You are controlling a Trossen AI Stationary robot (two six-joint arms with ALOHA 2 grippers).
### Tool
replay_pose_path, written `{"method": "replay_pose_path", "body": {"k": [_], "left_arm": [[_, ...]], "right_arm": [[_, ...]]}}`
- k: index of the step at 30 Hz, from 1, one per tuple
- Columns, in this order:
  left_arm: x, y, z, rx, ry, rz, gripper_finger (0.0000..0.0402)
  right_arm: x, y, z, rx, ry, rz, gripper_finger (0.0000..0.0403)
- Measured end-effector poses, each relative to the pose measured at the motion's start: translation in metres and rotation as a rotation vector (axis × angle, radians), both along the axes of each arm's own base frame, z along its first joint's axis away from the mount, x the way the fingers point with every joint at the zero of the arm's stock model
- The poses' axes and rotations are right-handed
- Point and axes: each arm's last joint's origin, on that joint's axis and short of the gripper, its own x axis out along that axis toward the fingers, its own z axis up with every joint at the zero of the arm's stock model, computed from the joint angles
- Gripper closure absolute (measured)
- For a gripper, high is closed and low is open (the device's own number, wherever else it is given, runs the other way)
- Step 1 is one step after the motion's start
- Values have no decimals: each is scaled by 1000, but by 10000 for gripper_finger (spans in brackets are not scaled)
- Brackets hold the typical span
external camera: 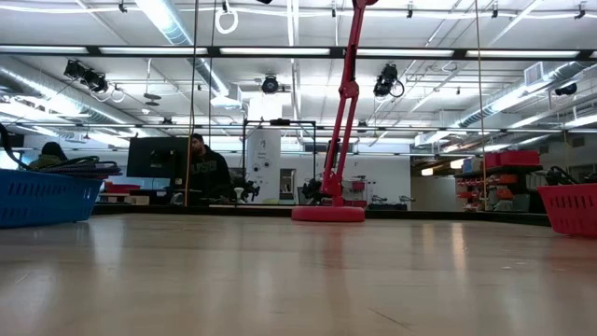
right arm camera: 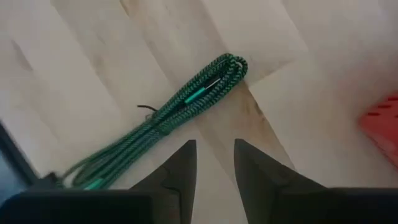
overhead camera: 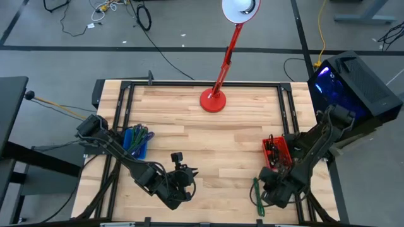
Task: Pick & Place USB Port
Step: Put the green and black charger cable into the blue bin
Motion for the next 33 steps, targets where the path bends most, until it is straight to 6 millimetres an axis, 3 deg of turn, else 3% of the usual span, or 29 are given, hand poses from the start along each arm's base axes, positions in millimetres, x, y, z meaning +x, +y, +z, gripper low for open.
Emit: {"method": "replay_pose_path", "body": {"k": [33], "left_arm": [[0,0,0,-18,-7,13,339]], "right_arm": [[17,23,-30,36,-60,90,287]]}}
